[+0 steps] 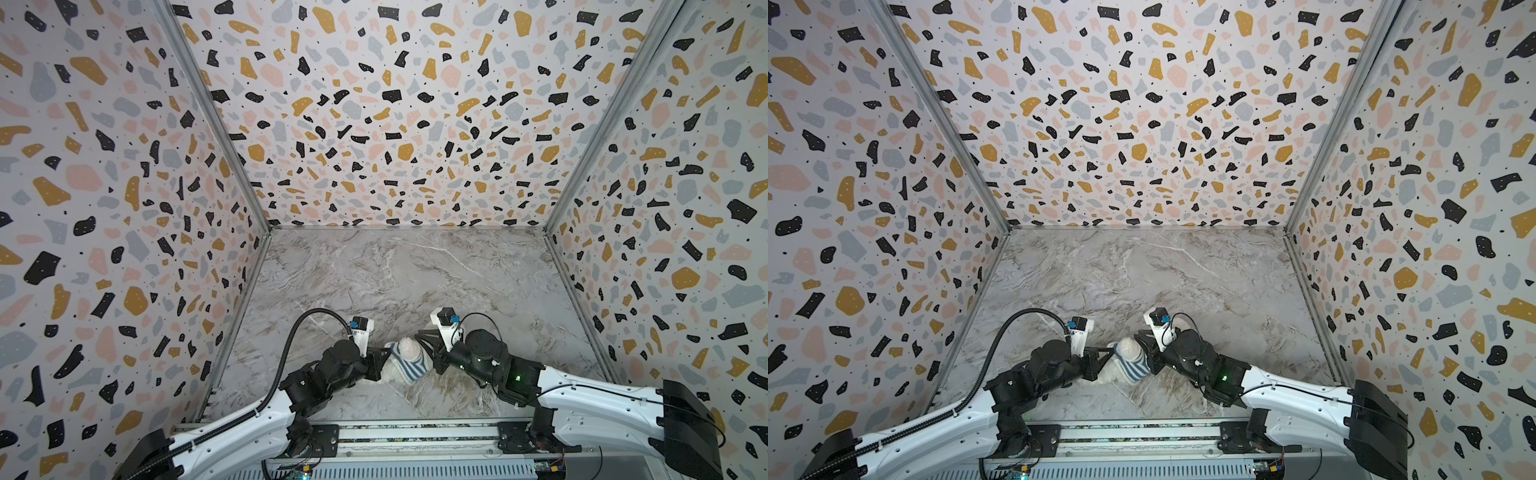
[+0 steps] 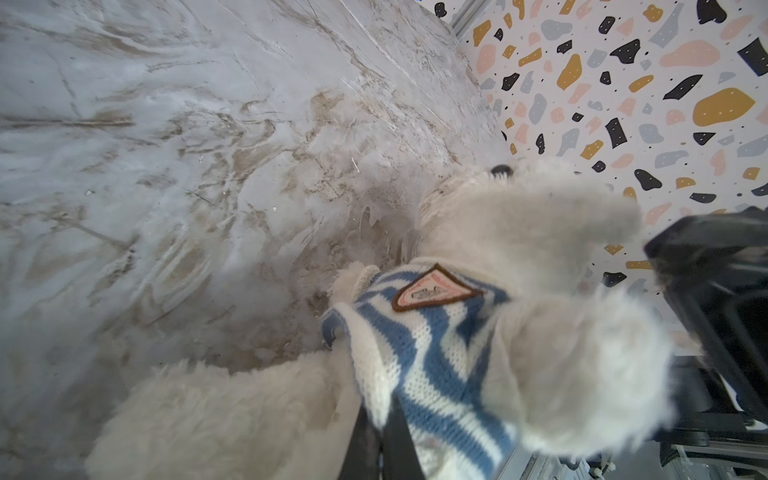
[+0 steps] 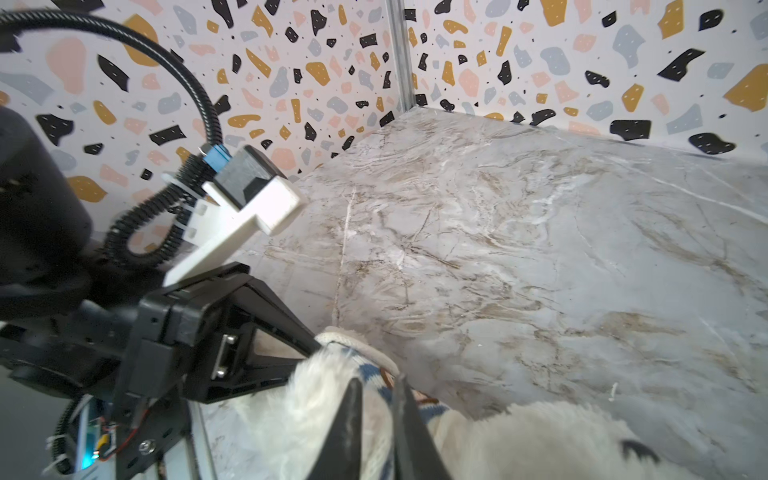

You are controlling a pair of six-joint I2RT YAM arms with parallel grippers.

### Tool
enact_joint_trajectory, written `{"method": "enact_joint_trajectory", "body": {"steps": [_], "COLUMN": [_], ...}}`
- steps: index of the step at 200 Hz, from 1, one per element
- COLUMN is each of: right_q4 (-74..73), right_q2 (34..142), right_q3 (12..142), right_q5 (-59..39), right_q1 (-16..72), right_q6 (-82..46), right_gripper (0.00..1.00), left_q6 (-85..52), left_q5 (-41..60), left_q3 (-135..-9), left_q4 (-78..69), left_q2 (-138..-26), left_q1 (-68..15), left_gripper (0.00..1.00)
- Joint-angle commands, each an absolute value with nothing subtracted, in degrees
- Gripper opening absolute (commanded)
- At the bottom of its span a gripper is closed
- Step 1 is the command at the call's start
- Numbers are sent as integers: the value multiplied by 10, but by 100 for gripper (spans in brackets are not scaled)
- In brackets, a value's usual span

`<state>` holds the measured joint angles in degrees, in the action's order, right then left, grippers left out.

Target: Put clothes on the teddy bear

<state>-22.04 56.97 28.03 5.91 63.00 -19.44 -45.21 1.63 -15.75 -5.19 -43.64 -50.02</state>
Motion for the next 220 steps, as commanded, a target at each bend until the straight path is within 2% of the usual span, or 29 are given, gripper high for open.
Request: {"method": "enact_joint_trajectory", "body": {"steps": [1,30,57,83,96,131,180,220], "right_q4": [-225,-160,-103,-82,-74,-37,27,30], "right_q2": [531,486,450,421,420,448,531,543], "right_q3": [260,243,233,222,224,236,250,245], "right_q5": [13,14,29,-12,-44,-50,1,-18], "right_q1": [628,635,637,649,672,712,687,620], "right_q6": [-200,-207,-225,-224,-204,-179,-205,-217], "right_gripper": [29,37,38,38,38,36,27,26], "left_q6": [-470,-469,-464,-460,-461,-458,-444,-433], "left_q5": [28,30,26,15,12,5,0,-2], "left_q3": [-129,-130,-127,-122,-119,-121,-140,-155], "left_q4": [-96,-109,-84,-50,-44,-26,9,19], "left_q2": [-443,-454,-446,-424,-410,-397,-382,-377], "left_q1": [-499,-507,-513,-514,-515,-515,-515,-515], "left_gripper": [0,0,0,0,0,0,21,29]}}
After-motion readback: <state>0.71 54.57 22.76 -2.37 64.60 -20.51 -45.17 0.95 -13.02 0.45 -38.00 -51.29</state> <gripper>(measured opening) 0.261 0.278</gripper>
